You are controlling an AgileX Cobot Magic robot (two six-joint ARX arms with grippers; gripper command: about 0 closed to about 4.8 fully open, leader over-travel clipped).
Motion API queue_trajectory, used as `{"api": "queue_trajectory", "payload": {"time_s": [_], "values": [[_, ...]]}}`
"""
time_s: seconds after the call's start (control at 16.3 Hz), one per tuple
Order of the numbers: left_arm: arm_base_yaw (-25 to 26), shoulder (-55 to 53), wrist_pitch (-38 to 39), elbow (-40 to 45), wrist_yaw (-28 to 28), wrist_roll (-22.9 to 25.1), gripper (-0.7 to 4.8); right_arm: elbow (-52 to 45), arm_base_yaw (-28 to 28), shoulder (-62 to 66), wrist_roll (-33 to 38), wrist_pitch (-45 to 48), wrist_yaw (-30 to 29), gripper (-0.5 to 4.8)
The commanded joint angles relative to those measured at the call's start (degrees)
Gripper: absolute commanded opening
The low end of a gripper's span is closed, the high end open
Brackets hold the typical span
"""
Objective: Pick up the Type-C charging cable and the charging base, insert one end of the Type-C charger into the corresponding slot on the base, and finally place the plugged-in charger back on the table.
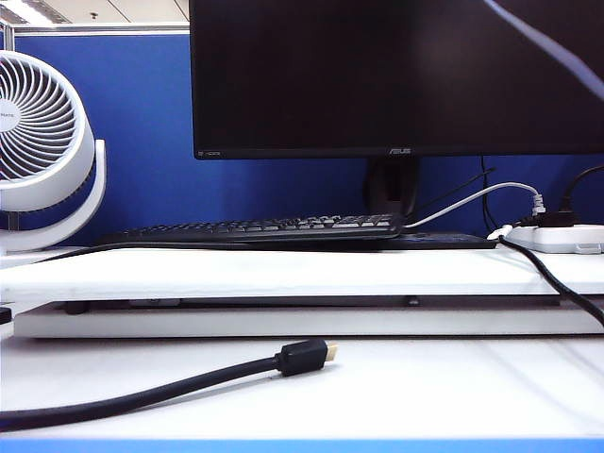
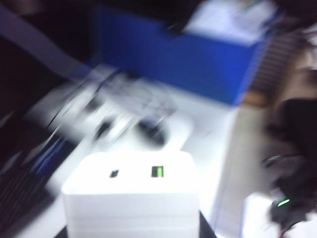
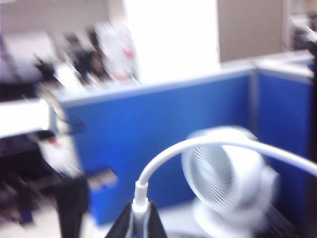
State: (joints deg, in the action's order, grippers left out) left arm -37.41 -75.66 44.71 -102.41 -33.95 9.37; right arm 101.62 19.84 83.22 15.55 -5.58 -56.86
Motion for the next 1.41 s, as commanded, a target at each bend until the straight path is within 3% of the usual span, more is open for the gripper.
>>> {"api": "queue_trajectory", "payload": {"time_s": [0.06, 0.37, 0.8, 1.41], "values": [[-0.07, 0.24, -9.11, -0.28, -4.90, 0.24, -0.06, 0.13, 1.07, -0.59, 11.58, 11.96, -3.15, -0.01], [-0.07, -0.07, -16.85, -0.28, -4.87, -0.17, -0.06, 0.13, 2.89, -0.70, 25.05, 23.50, -3.41, -0.01], [-0.07, -0.07, -21.70, -0.28, -11.78, -3.93, -0.06, 0.13, 7.08, -0.96, 25.59, 26.23, -3.80, -0.01], [-0.02, -0.15, -28.65, -0.28, -12.33, -12.59, -0.06, 0.11, 7.08, -1.49, 25.57, 24.72, -4.98, -0.01]]}}
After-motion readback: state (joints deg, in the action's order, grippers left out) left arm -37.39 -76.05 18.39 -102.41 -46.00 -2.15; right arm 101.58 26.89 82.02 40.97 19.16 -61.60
